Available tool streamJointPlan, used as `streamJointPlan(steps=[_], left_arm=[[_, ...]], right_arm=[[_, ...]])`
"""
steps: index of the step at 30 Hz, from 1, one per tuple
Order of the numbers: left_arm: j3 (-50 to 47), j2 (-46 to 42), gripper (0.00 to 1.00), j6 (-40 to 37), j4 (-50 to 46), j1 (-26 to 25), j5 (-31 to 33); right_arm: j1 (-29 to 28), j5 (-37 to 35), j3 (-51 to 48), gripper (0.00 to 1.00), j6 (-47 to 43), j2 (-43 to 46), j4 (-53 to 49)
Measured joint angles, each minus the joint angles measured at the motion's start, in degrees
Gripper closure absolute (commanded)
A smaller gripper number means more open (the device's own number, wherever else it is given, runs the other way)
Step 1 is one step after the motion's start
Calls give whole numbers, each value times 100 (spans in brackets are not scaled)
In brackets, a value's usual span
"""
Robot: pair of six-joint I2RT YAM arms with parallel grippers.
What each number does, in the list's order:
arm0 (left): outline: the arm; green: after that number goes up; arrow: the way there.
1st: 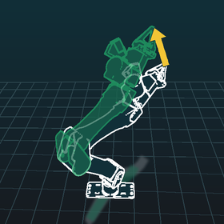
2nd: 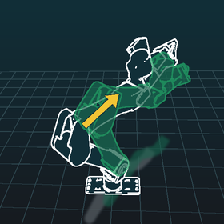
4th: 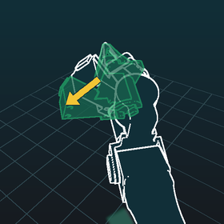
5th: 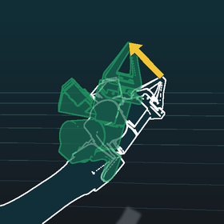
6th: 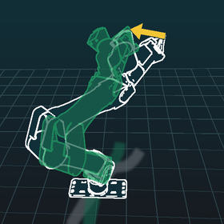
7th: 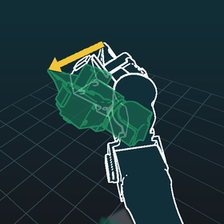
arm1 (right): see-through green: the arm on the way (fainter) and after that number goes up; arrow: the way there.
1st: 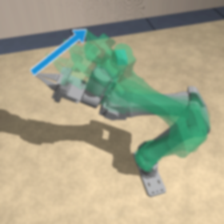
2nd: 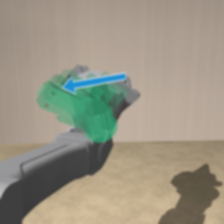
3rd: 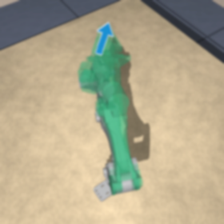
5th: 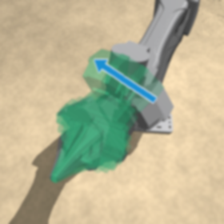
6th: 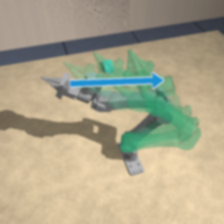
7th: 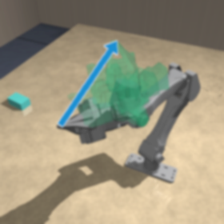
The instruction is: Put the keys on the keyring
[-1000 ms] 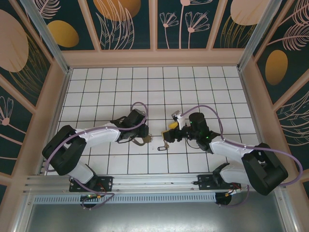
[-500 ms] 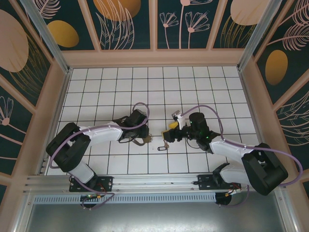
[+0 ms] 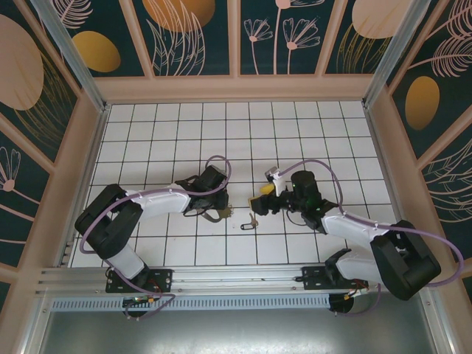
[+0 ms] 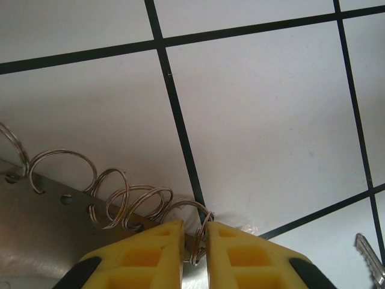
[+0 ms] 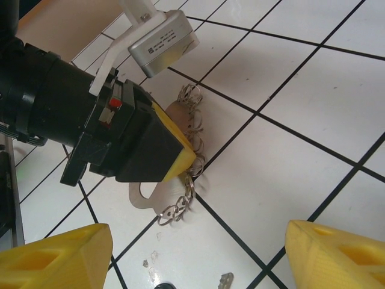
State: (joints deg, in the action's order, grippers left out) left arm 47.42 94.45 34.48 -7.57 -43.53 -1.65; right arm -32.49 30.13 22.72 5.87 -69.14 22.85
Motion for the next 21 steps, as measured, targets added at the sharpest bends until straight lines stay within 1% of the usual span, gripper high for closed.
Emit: streamJointPlan(steps=[3, 8, 14, 21], left_arm=[[0, 11, 84, 0, 2, 0, -35], [9, 13, 92, -17, 2, -4, -92], [26, 13, 99, -68, 0, -4, -131], [28, -72, 100, -280, -131, -4, -122]], right_arm=[[83, -2, 0, 24, -20, 125, -70], [323, -7, -2, 23, -107, 319, -164], [442, -7, -2, 23, -153, 387, -310], [590, -4, -2, 23, -256, 560, -444]])
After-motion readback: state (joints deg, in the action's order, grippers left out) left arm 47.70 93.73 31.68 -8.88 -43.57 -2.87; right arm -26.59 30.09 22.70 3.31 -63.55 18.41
